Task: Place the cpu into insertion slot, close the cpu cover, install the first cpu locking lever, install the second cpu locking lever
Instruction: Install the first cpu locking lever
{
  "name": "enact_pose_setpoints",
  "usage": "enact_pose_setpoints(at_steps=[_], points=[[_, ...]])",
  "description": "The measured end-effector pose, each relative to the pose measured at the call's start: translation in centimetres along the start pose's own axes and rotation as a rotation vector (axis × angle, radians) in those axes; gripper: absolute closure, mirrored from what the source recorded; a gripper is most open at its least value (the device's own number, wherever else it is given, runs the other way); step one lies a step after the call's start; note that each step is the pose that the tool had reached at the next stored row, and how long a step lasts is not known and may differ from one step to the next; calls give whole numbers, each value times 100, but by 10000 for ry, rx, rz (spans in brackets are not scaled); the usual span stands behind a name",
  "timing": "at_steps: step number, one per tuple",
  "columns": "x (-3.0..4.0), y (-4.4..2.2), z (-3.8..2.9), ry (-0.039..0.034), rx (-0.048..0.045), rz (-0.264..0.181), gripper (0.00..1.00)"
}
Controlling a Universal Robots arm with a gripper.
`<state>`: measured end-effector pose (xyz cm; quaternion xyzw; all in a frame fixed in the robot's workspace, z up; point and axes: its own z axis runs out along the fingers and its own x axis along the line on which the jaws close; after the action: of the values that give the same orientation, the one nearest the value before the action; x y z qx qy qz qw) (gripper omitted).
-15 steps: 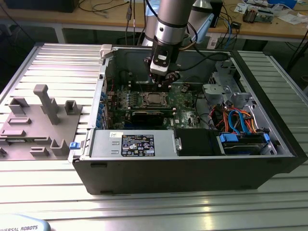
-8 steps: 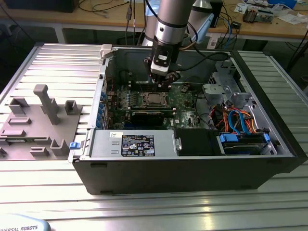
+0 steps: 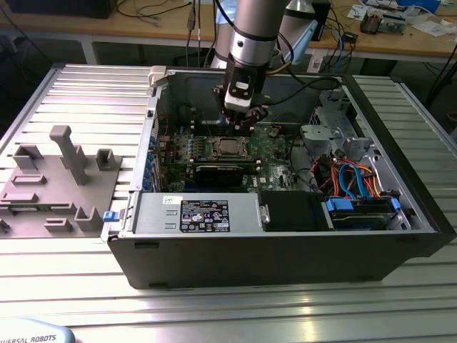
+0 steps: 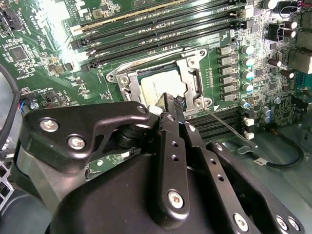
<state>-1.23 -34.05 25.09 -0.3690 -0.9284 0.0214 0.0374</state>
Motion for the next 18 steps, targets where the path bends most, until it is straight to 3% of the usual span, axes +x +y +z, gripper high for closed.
enact_pose_setpoints(at_steps=[18], points=[[0, 0, 0, -15, 12, -227, 89]])
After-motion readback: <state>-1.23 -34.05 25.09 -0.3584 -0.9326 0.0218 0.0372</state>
